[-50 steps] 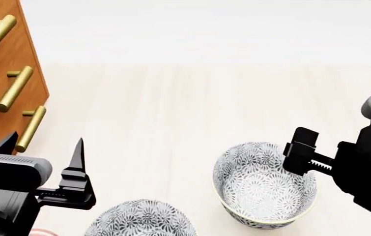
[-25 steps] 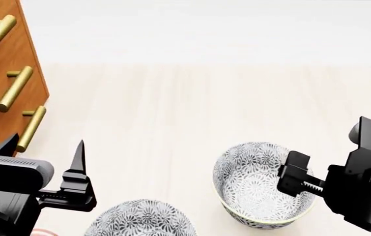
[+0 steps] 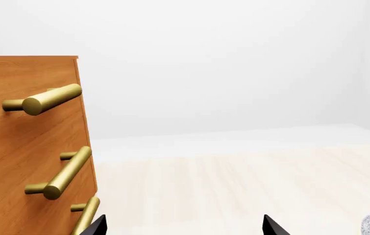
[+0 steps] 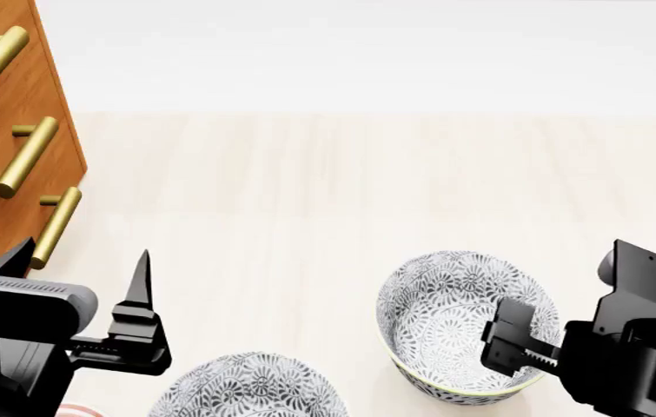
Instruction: Stack the bowl at the front on the bowl in the middle.
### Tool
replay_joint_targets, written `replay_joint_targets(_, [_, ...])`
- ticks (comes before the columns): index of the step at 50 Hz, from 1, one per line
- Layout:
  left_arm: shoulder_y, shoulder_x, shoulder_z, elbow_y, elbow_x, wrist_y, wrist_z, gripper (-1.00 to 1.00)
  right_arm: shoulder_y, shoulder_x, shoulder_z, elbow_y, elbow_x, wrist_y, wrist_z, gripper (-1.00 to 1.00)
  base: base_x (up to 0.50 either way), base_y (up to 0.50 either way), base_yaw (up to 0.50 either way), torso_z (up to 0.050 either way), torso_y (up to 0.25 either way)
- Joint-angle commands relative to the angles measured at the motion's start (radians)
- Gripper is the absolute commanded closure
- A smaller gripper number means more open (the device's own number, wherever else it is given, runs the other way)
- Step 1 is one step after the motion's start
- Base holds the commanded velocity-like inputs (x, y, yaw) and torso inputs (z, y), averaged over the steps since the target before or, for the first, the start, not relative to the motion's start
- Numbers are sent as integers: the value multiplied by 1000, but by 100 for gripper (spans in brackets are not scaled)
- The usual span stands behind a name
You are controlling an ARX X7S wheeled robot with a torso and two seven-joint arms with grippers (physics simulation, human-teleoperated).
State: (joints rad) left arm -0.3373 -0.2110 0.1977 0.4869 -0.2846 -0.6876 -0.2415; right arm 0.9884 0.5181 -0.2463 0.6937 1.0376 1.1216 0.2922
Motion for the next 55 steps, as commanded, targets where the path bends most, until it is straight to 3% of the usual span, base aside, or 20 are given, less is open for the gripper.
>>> replay_joint_targets(1, [0,-4,6,1,-4,1,-5,-100,12,-17,-47,78,-41,-31,-62,-100,0,0,0,0,0])
replay_joint_targets(8, [0,-8,9,3,-7,1,-8,-100,13,-22,-63,94,-53,-37,-78,-100,0,0,0,0,0])
replay_joint_targets(9, [0,-9,9,5,-7,1,-9,-100,8,-20,-62,79,-53,-36,-65,100,0,0,0,0,0])
replay_joint_targets(27, [1,-13,15,-5,-15,11,-14,-100,-25,-7,-33,-32,-10,-7,-20,100,0,0,0,0,0])
replay_joint_targets(33, [-1,-15,11,5,-26,1,-16,-100,-49,25,99,-246,151,109,136,100,0,0,0,0,0])
replay_joint_targets(47, [-4,-21,0,14,-44,-8,-22,-100,-11,33,246,-419,417,321,442,100,0,0,0,0,0])
replay_joint_targets(51, [-7,-24,-5,21,-50,-15,-26,-100,11,33,301,-454,637,397,654,100,0,0,0,0,0])
replay_joint_targets(55, [-5,-24,-3,18,-48,-9,-28,-100,52,67,235,-486,941,382,917,100,0,0,0,0,0])
